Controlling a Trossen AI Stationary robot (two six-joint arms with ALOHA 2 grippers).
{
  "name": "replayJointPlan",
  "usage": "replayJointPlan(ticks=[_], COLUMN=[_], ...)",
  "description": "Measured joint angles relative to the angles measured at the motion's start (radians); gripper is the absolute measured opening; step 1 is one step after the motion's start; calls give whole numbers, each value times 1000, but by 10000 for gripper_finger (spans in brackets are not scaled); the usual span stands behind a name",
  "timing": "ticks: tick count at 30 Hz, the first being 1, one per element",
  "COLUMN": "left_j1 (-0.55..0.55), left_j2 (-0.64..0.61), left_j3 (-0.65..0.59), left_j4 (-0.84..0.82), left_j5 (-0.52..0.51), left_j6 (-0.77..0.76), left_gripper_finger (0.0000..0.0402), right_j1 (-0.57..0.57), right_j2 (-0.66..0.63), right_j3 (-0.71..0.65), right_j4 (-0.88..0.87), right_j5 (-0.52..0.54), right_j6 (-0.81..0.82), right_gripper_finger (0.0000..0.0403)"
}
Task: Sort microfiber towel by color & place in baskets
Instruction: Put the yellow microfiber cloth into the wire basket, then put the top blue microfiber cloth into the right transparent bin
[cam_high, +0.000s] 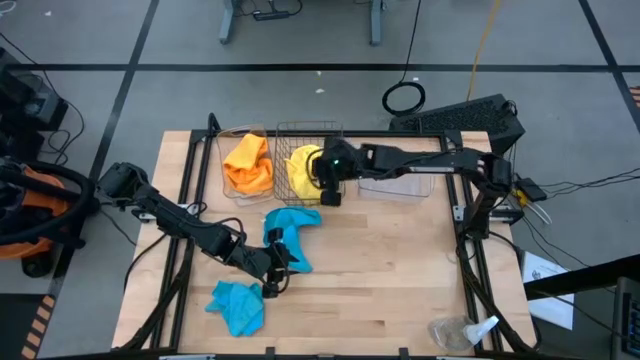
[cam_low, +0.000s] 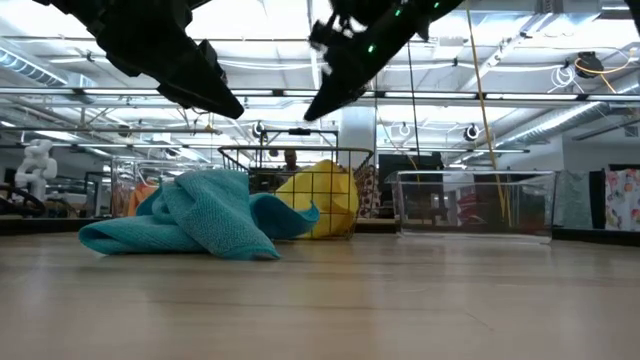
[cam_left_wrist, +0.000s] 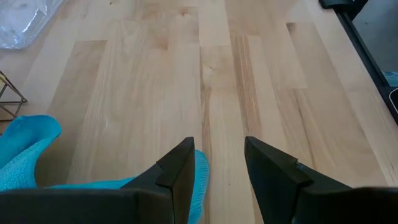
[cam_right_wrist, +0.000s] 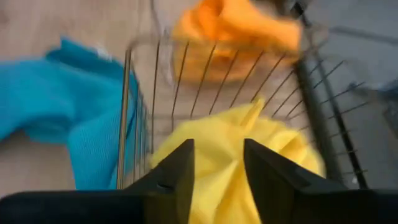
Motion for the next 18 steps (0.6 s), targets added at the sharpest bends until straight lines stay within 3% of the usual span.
replayJointPlan(ticks=[8,13,18], left_j1=[0,0,-3], left_j2=[0,0,0], left_j3=[0,0,0], left_j4=[4,4,12], left_j5=[0,0,-1], left_j6=[-3,13,16], left_gripper_finger=[147,147,147], right_j1=[-43,-72,-54], right_j2=[117,135,69], right_j3=[-1,-2,-2], right_j4=[14,13,-13], right_j5=[4,2,4], right_j6=[52,80,110], right_gripper_finger=[10,20,23])
